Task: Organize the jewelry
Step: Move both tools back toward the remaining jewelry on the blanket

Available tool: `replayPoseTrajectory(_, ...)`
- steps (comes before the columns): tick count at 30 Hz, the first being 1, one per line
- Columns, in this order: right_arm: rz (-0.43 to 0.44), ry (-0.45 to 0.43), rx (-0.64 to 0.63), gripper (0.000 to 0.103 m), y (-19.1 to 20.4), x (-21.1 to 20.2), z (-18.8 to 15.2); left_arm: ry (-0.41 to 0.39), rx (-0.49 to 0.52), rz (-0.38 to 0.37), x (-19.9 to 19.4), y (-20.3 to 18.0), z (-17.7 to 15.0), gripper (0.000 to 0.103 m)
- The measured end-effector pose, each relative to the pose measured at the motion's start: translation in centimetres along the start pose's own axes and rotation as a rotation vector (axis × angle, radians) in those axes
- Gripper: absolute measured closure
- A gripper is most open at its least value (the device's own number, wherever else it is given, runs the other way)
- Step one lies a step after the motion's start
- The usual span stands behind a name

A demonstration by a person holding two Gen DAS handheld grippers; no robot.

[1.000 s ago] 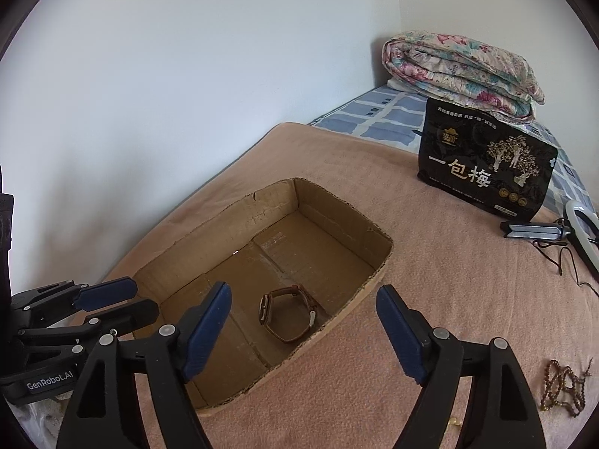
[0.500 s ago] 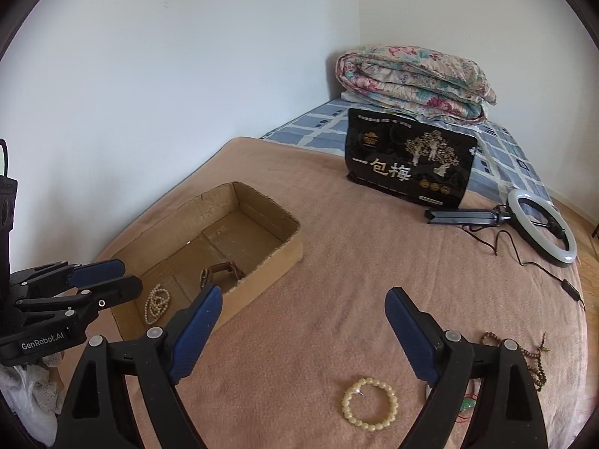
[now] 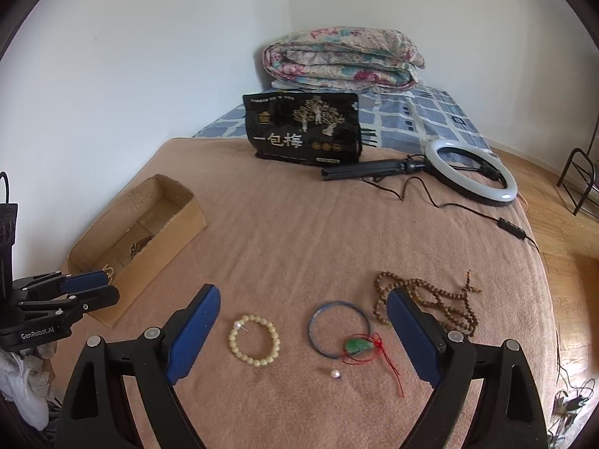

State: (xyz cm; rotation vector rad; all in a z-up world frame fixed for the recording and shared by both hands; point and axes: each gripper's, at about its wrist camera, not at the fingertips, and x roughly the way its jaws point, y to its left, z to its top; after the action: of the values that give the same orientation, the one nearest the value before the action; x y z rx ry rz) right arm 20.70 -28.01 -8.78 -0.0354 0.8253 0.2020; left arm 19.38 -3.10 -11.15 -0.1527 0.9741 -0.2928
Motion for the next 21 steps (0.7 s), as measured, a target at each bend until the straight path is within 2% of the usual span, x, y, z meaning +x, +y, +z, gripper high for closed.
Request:
replayPoseTrajectory(9,-0.004,0.057,0.094,0.014,-4.8,0.5,-1.9,0.065,0.004,-0.023,2.6,-2.7,-0.4,0.061)
replayPoseTrajectory(21,0.056,0.218,0.276,0.037,-9.8,6.0,-5.1,0.153,0.025,-0.048,7.6,-4.8,-1.1,0.061)
